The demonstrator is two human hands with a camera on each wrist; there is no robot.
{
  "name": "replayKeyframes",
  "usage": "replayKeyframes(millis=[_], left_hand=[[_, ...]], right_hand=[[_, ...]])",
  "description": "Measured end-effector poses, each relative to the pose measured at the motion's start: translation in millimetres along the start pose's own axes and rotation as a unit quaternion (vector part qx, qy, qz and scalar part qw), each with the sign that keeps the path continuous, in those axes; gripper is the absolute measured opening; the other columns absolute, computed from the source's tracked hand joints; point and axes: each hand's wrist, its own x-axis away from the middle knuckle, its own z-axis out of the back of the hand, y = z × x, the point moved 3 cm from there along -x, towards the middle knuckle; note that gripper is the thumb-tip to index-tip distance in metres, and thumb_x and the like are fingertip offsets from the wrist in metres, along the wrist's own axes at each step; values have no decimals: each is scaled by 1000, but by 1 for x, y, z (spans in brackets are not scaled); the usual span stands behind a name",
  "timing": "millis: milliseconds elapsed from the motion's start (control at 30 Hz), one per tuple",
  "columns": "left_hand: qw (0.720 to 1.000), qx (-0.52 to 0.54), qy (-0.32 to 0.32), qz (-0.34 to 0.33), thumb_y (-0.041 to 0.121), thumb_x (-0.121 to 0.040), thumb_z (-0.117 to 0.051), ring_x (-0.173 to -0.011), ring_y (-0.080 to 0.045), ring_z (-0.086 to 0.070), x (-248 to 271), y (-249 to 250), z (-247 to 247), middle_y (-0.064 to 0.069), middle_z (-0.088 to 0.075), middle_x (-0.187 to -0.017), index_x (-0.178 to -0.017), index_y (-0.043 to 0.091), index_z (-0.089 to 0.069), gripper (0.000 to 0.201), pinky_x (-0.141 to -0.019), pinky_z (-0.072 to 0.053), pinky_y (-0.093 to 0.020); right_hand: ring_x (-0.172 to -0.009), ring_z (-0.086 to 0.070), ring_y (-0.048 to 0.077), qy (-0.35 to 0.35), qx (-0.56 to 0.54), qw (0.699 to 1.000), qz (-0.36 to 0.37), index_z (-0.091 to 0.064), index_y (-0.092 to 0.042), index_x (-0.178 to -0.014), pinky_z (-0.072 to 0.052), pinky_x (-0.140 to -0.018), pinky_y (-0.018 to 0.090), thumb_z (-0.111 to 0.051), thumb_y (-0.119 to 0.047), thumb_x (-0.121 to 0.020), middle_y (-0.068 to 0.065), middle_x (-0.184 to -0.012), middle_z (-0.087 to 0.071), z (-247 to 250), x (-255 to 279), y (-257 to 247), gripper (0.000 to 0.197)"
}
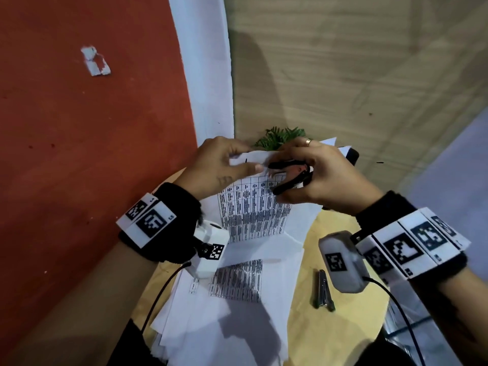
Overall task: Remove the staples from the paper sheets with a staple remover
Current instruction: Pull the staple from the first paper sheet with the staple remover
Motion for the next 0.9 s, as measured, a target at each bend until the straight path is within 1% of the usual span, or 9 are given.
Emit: replayKeyframes(millis=[100, 200, 333, 500, 567, 633, 700, 833, 900], left_hand=[[998, 57, -2, 17, 27, -71, -79, -80, -4, -66, 1, -1, -2, 2, -74, -85, -80, 27, -72, 12, -70, -41, -15], [994, 108, 23, 16, 11, -73, -79, -79, 15, -57, 1, -1, -1, -1, -69, -89, -89, 15, -72, 17, -66, -42, -10], [992, 121, 19, 31, 6, -77, -74, -62, 6, -59, 3, -2, -2, 15, -68, -65, -79, 19, -71, 13, -61, -45, -13], [991, 128, -3, 35, 9, -78, -74, -98, -4, -62, 5, 2, -1, -10, -70, -107, -97, 8, -73, 19, -89, -48, -30], [991, 130, -5, 34, 9, -77, -75, -97, 4, -56, 5, 3, 0, -15, -67, -114, -94, 9, -73, 17, -89, -45, -27], [990, 139, -10, 30, 12, -75, -78, -97, 5, -56, 4, 6, 0, -12, -68, -112, -93, 14, -74, 18, -89, -45, -24], [988, 150, -11, 28, 14, -75, -77, -99, -5, -63, 5, 8, -1, -4, -72, -107, -99, 9, -73, 25, -97, -47, -30], [983, 180, -21, 29, 3, -79, -72, -79, 2, -64, 6, 14, -2, 15, -72, -79, -87, 18, -72, 17, -84, -47, -21], [983, 182, -26, 16, 1, -79, -70, -80, 3, -64, 6, 17, -2, 17, -72, -79, -88, 19, -71, 20, -84, -47, -18]], right_hand=[[-92, -52, 8, 18, 0, 1000, 0, -71, -12, -102, -39, -80, 11, -87, -10, -54, 5, -105, -56, -2, 2, 3, 52], [-93, -54, 11, 33, 2, 999, -4, -71, -12, -103, -41, -81, 16, -86, -18, -53, 2, -104, -55, -4, 4, 5, 53], [-93, -56, 14, 31, -9, 999, -20, -71, -15, -102, -44, -80, 22, -81, -31, -52, 2, -104, -56, -6, 5, 6, 53], [-99, -53, 8, 106, -21, 994, 16, -70, -15, -101, -42, -85, 12, -77, -25, -58, 6, -110, -56, -3, 10, 2, 45], [-100, -53, 11, 164, 32, 984, 64, -68, -7, -103, -39, -85, 11, -77, -15, -62, 13, -112, -56, -2, 13, -3, 43], [-95, -56, 18, 181, 99, 973, 107, -67, -2, -105, -46, -81, 22, -76, -9, -65, 15, -108, -60, -6, 13, -10, 42], [-85, -62, 27, 177, 153, 963, 137, -66, -2, -107, -53, -67, 34, -74, -6, -66, 16, -106, -62, -9, 12, -15, 42], [-71, -64, 33, 164, 173, 956, 169, -67, -1, -104, -53, -52, 40, -70, -3, -65, 16, -101, -64, -13, 9, -21, 39], [-69, -64, 35, 162, 176, 956, 171, -68, -2, -101, -52, -50, 40, -69, -1, -65, 15, -97, -64, -13, 8, -23, 36]])
